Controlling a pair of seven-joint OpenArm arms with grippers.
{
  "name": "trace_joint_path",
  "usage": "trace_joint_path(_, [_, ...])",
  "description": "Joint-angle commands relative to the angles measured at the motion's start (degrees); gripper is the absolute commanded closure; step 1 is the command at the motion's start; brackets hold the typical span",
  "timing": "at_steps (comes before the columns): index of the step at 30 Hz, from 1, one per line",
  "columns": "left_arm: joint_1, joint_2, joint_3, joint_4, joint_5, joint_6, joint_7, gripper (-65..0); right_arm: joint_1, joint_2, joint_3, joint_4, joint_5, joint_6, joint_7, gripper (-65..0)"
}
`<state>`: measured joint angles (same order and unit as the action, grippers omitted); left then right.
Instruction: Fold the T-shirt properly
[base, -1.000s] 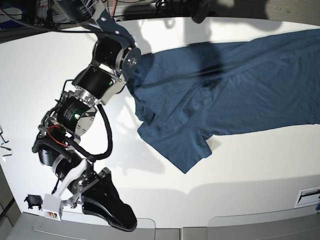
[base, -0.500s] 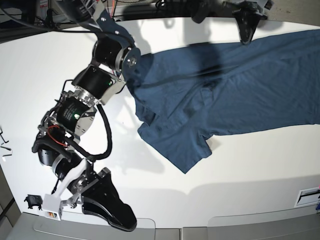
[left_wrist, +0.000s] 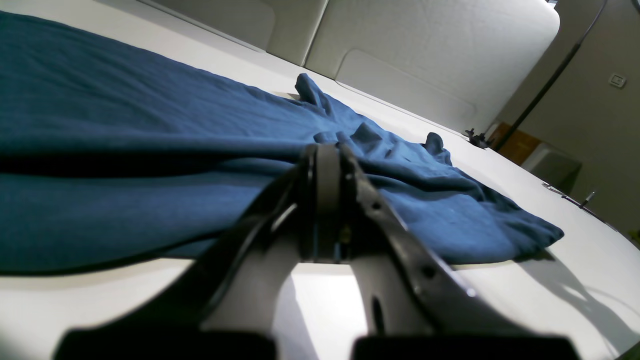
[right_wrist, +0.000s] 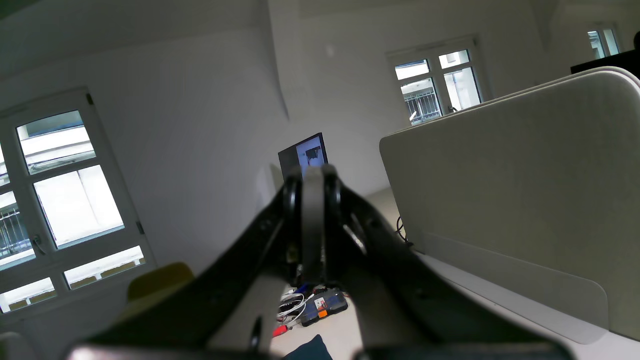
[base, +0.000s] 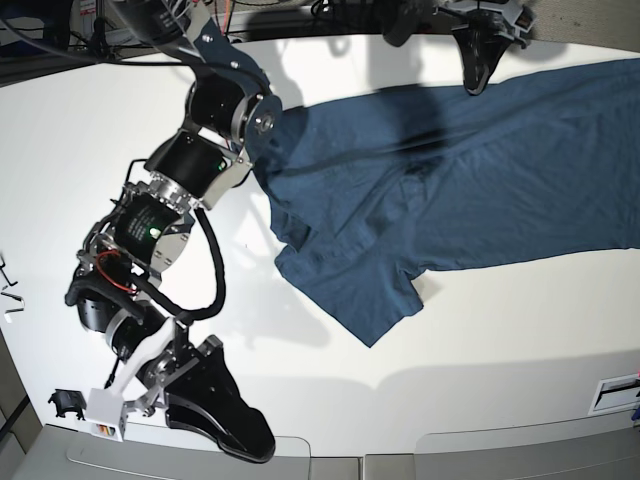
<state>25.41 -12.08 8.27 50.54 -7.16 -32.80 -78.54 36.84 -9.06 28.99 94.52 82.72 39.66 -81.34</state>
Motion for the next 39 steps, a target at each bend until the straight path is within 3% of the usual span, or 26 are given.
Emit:
trace_joint_path(1, [-3.67,0.63,0.02,3.26,-0.44,-1.07,-1.46,0.0,1.86,0.06,-0.28,0.68,1.42,0.34,1.34,0.0])
trace_joint_path(25, [-11.45,0.94,0.02,3.61,-0.42,-1.31,-1.46,0.0,1.88,0.06,-0.28,0.66,-1.11,0.34,1.34,0.0])
trace_joint_path(26, [-11.47,0.96,0.02,3.61,-0.42,-1.73,-1.46,0.0,1.88,0.06,-0.28,0.66,-1.16,0.34,1.34,0.0])
trace_joint_path(28, [-11.58,0.96,0.02,3.89,-0.42,-6.78,-1.46,0.0,1.86,0.06,-0.28,0.66,-1.22,0.34,1.34,0.0])
trace_joint_path(29, [-11.65,0.98,0.02,4.24,-0.42,-7.20,-1.46,0.0,1.88,0.06,-0.28,0.66,-1.40,0.34,1.34,0.0])
trace_joint_path(39, [-11.19,1.44,0.02,14.56,0.17,-7.20,-1.46,0.0,1.84,0.06,-0.28,0.61,-2.01,0.34,1.34,0.0])
